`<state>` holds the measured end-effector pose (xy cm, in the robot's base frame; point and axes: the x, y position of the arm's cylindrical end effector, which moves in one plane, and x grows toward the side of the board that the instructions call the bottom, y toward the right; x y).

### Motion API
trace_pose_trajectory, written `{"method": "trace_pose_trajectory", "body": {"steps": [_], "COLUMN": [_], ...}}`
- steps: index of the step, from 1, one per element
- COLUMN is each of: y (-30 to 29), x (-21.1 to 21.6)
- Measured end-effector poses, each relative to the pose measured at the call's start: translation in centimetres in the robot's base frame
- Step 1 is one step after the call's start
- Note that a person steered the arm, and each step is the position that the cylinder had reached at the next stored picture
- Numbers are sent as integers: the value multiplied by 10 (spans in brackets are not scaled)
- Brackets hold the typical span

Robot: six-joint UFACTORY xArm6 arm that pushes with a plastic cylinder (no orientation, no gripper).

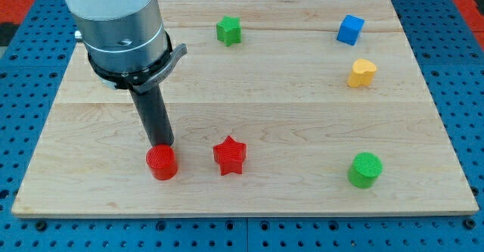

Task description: Slide the red star towards bottom left

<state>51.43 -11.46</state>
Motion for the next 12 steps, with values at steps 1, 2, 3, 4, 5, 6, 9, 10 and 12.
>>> {"method": "trace_pose_trajectory", "body": {"steps": [1,2,3,4,5,6,9,10,12], "y": [48,119,200,204,172,147,88,77,5], "x": [-22,-25,5,53,79,72,10,-13,-34]}}
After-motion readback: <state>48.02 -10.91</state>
